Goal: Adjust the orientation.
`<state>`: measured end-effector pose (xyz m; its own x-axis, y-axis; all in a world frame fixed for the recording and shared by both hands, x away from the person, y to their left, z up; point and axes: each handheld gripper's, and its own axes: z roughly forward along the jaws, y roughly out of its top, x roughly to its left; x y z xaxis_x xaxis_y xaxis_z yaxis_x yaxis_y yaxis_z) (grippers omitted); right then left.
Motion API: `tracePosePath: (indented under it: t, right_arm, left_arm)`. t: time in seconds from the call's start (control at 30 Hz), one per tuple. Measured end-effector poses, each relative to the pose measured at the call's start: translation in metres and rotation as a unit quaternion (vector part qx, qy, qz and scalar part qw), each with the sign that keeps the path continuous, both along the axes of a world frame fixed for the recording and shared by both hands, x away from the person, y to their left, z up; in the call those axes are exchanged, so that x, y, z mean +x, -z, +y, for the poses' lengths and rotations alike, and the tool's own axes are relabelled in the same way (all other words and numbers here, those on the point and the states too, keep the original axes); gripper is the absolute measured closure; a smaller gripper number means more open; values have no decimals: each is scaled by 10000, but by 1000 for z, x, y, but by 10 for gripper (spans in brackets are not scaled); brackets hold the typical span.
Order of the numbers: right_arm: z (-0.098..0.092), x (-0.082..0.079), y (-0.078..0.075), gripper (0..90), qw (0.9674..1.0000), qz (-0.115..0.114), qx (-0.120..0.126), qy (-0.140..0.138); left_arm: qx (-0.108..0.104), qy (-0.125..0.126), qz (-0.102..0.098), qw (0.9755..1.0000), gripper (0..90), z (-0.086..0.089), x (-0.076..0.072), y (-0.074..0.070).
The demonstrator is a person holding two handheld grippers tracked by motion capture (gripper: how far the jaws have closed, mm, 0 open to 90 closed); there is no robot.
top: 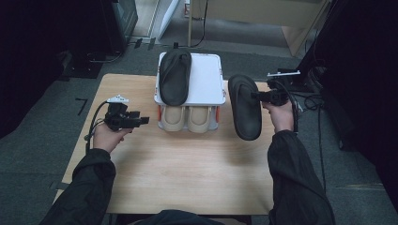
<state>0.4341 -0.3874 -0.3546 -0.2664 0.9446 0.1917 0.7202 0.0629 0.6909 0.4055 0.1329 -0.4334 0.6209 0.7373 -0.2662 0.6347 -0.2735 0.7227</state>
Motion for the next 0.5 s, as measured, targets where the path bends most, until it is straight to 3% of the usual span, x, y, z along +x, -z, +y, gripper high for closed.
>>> tracePosePath:
  t: [0.27,0.5]
  right_arm:
    - [4,9,-32,713,10000,-20,-83,-40]
    - [20,19,-52,713,9997,-89,-172,-137]
  left_arm:
    - [-43,-24,-41,10000,408,-2,-1,-1]
    - [-84,-5,-40,10000,410,-2,-1,-1]
